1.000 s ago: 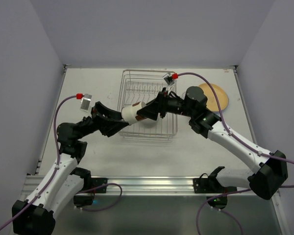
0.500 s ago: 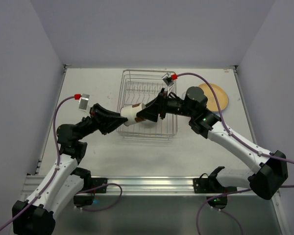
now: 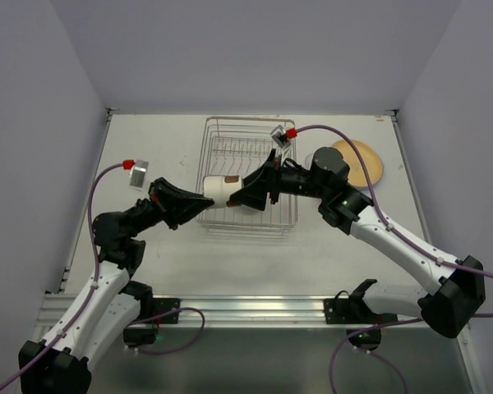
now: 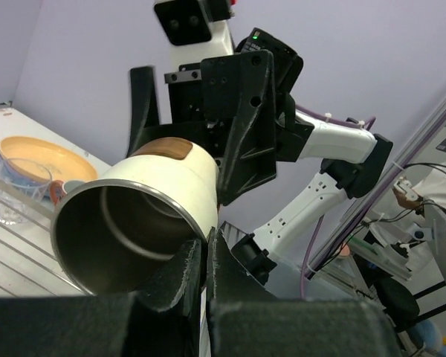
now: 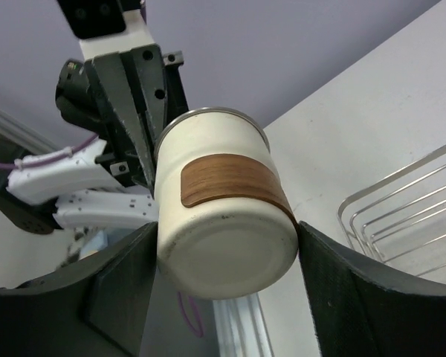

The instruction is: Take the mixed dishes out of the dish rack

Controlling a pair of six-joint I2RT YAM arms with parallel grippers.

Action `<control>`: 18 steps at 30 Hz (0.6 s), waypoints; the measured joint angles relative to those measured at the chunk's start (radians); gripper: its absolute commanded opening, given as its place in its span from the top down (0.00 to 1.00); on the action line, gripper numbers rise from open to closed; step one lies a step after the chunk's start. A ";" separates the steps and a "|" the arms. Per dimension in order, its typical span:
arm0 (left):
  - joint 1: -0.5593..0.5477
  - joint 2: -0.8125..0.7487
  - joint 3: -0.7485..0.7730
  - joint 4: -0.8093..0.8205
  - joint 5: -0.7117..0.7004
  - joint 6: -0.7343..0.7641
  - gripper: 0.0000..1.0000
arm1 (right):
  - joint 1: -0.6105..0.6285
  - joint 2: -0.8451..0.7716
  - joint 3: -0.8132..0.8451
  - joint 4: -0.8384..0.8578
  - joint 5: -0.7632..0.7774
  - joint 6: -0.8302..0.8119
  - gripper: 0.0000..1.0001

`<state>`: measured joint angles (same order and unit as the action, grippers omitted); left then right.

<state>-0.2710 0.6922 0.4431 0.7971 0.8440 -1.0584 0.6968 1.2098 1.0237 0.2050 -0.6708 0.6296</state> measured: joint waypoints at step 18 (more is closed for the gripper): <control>-0.006 -0.070 0.042 -0.280 -0.097 0.229 1.00 | -0.004 -0.158 -0.146 -0.086 0.215 -0.037 0.01</control>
<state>-0.2771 0.6220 0.4847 0.5175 0.7475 -0.8295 0.6926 1.0523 0.8780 0.1192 -0.4561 0.5930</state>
